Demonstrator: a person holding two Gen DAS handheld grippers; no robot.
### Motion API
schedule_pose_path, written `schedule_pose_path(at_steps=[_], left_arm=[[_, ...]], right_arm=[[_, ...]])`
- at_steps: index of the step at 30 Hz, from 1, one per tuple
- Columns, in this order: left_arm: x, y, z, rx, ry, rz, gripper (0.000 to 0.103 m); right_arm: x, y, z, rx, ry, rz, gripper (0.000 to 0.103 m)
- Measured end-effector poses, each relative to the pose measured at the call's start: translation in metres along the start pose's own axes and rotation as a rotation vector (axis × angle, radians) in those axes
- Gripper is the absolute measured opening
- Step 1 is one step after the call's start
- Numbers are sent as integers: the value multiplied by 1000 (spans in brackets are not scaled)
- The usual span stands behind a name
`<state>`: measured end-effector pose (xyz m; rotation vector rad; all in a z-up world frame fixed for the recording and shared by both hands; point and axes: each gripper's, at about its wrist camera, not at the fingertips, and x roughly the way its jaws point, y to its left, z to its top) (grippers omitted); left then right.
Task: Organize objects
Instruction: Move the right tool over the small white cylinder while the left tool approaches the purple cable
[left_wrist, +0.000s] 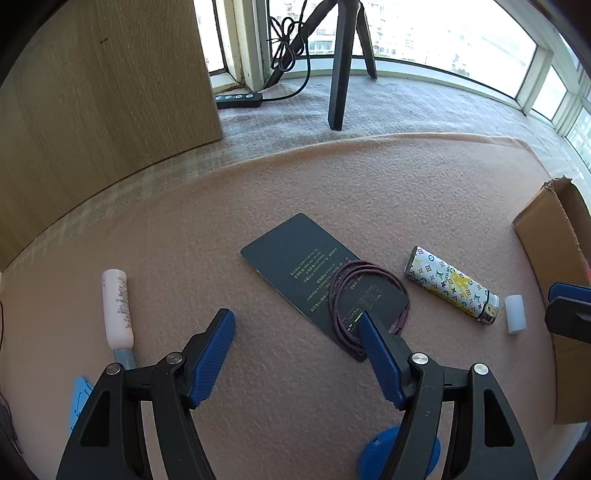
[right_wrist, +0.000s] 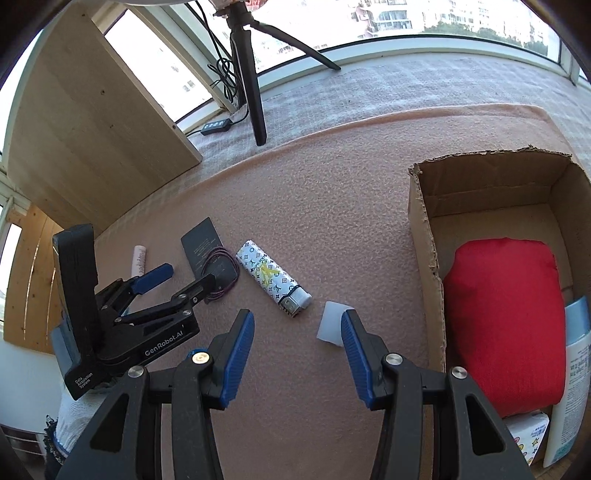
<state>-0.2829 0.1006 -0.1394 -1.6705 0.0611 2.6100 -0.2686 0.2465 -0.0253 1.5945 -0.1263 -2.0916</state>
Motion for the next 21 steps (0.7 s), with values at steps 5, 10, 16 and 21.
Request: schedule_pose_path(at_steps=[5,10,16,21], left_arm=[[-9,15,-21,-7,6,-6,73],[-16,26,-38,-15,5,-8,73],[-26,36,-57,6,-4,5,73],[-38,52,-83,6,-3,6,72]], right_arm=[[10,6,12,1,29,12,45],[23,13,19,-20,58,-23,45],[40,12,20,-18,90,-77,45],[48,5,18,4,118,-88,45]])
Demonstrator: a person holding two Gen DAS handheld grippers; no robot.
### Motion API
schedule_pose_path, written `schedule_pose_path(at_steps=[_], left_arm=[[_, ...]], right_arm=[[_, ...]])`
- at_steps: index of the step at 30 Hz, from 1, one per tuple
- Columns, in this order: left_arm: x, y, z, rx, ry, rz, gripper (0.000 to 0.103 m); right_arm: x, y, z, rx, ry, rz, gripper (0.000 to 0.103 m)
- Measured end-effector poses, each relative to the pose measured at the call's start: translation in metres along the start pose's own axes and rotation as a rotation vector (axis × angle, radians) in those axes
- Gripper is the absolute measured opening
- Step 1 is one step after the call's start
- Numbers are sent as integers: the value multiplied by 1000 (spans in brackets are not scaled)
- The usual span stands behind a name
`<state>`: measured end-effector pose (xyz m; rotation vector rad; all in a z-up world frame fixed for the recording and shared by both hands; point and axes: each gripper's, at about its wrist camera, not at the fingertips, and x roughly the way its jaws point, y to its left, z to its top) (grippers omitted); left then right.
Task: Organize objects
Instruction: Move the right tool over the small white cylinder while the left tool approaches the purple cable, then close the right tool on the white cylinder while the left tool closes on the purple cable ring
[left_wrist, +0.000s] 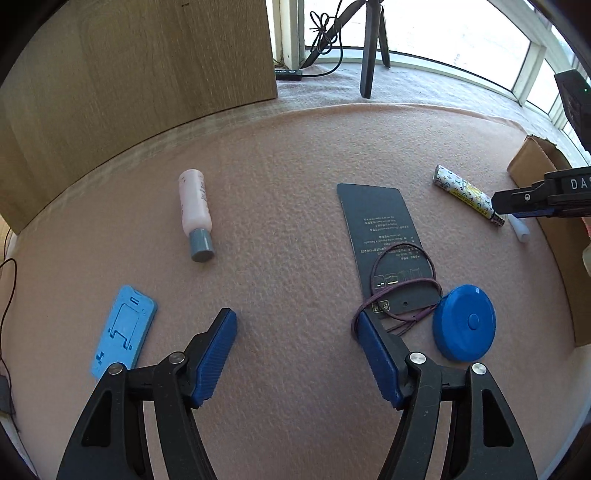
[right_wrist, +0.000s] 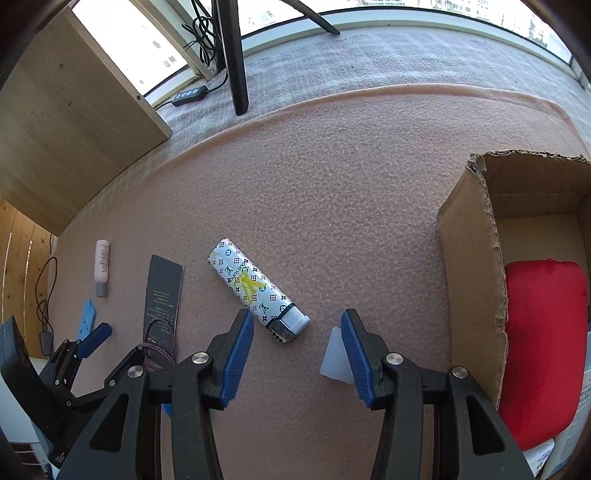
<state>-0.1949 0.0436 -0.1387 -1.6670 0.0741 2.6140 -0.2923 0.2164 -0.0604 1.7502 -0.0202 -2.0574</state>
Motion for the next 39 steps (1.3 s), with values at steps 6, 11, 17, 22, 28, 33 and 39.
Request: schedule_pose_path(at_steps=[6,11,17,22,28,33,39], left_arm=[[-18,13,-38,-16,7,-20,69],[-33,12,-72,-2,-3,-40,68],[-51,0,-106,13,15,-89,67],[-65,-7,-121,-25,34,-195,67],[-85,12,-120,-102,-26,-186,64],[-82,44,-102,-182,-50,-171,49],[-70,55,-77,-179,-54,-171,43]], right_arm=[[-2,3,-8,-7,9,2,46],[-5,2,-17,-6,21,14,46],[-11,9,-41,-18,61,86,46],[-22,27,-68,-69,130,172,46],[-48,62,-98,-190,35,162,45],[-33,113,-118,-315,36,199,18],[-2,149,-124,-352,68,242,17]])
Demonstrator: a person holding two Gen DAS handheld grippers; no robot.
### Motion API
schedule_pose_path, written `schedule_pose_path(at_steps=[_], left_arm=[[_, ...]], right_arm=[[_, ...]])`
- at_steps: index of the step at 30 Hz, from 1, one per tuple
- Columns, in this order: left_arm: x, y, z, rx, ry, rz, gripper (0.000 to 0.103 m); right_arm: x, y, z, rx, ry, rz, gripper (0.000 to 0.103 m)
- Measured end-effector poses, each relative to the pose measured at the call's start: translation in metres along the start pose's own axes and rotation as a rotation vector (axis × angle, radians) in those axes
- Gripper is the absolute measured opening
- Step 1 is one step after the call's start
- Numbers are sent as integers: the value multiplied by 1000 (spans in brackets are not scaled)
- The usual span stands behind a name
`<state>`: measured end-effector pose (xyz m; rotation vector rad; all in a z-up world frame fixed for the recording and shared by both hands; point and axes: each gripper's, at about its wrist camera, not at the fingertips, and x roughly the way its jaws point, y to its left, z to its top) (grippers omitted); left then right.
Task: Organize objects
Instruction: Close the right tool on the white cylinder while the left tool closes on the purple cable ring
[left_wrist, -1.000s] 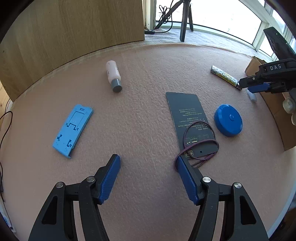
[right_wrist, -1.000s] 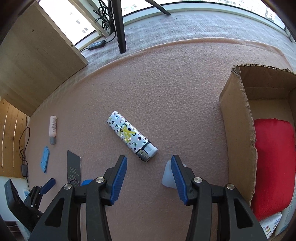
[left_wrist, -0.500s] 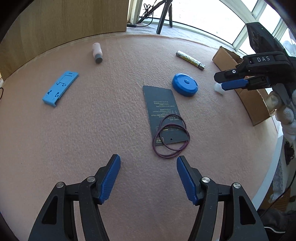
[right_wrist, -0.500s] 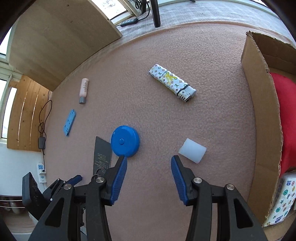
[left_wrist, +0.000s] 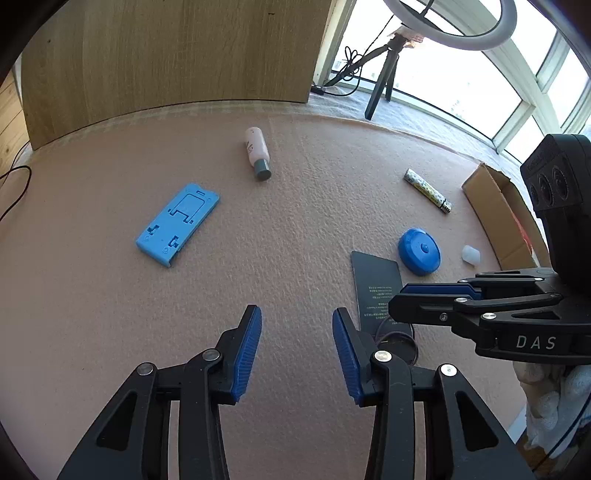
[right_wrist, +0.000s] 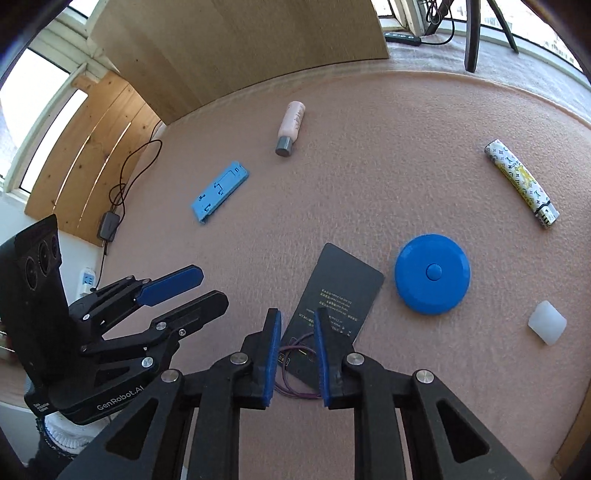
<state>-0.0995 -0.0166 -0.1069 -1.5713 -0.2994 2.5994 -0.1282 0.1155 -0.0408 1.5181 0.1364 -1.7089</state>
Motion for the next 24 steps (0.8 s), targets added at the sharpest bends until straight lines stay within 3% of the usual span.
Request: schedule_pose_path(at_steps=[5,12,16,19,24], left_arm=[[9,-3,7,5,10,-5,42],[17,-21,10,34,16,-28,42],[22,-38,8,69,28,-50,42],[25,-49,6,85,41,-71,42],[19,-70,-1,99,36,-116,42]], right_arm=[[18,0,-12,-7,70,-11,17],[5,-16,-54,-23,139,-15,14],[-9,-31,-68,5,126,-35,14],[-19,-40,-71,7,118,-117,14],[-56,-69,-77,122,-6,-77,21]])
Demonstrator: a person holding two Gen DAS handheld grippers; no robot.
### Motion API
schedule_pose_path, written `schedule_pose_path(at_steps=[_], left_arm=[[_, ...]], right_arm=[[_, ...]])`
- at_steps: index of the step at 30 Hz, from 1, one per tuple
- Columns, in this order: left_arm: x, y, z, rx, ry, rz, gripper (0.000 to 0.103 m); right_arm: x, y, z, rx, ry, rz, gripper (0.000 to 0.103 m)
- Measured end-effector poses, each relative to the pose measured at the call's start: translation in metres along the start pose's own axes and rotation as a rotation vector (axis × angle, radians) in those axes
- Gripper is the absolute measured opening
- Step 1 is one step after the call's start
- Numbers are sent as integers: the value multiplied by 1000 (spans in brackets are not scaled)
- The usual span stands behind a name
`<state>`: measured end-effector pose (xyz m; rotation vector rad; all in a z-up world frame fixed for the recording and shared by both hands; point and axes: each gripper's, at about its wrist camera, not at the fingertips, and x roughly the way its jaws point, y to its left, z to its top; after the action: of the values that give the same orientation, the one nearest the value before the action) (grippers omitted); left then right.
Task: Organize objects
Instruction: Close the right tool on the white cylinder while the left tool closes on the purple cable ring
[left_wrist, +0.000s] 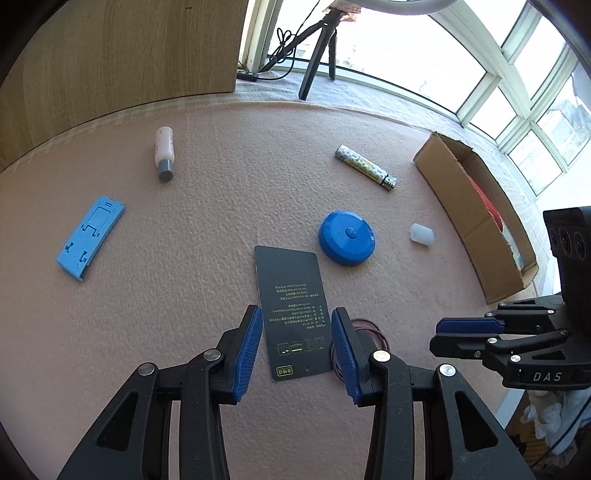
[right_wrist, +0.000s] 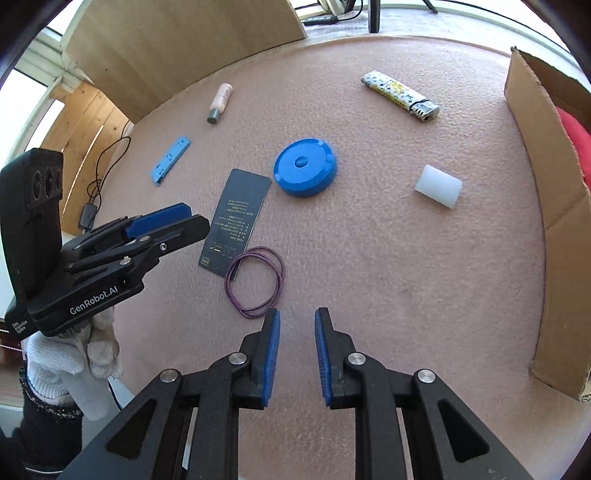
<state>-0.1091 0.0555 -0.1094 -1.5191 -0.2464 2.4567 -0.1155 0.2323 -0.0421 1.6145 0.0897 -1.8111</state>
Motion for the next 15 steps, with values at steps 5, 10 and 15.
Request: schedule_pose_path(at_steps=[5,10,15], left_arm=[[-2,-37,-17,91,26,-33,43],[11,-68,-33,167,72,-23,43],[25,-71,-34,151,102,-15,43]], right_arm=[[-25,-35,17,89,-96,-60,36],[-31,-52,40,99,-149,-115,43],[-22,-59,62,64,-134,-181,43]])
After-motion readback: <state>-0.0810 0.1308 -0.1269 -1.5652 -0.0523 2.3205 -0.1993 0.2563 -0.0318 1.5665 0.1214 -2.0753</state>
